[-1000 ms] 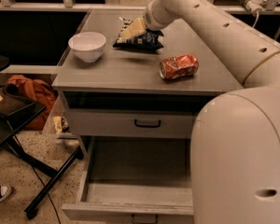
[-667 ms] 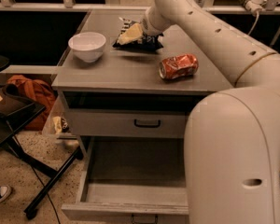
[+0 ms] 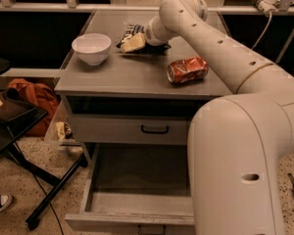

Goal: Place blue chip bag into middle drawer

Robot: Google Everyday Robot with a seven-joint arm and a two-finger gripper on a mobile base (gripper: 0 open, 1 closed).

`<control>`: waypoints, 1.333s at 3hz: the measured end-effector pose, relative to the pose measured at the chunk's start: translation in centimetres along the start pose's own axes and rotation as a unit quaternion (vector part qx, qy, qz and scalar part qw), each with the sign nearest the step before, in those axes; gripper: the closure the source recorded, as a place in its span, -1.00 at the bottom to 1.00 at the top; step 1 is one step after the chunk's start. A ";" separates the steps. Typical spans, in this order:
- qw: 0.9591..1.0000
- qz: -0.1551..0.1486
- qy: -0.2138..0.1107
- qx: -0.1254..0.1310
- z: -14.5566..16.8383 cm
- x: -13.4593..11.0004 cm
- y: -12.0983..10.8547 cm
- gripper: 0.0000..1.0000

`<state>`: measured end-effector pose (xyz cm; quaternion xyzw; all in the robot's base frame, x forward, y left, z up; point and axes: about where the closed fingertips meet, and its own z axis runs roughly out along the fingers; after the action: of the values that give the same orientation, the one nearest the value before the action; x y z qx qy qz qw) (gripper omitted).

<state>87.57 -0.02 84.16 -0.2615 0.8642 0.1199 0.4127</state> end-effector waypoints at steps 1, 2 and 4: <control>1.000 0.009 -0.012 -0.002 1.3 0.0 0.1 -0.62; 1.000 0.018 -0.020 0.004 1.5 0.0 -0.4 -0.15; 1.000 0.019 -0.021 0.006 0.8 -0.7 -0.5 0.78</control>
Offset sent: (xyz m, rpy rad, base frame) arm 0.0147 -0.0054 -0.0055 0.0625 -0.0415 -0.0672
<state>88.77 0.15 84.22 -0.2398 0.8610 0.1277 0.4299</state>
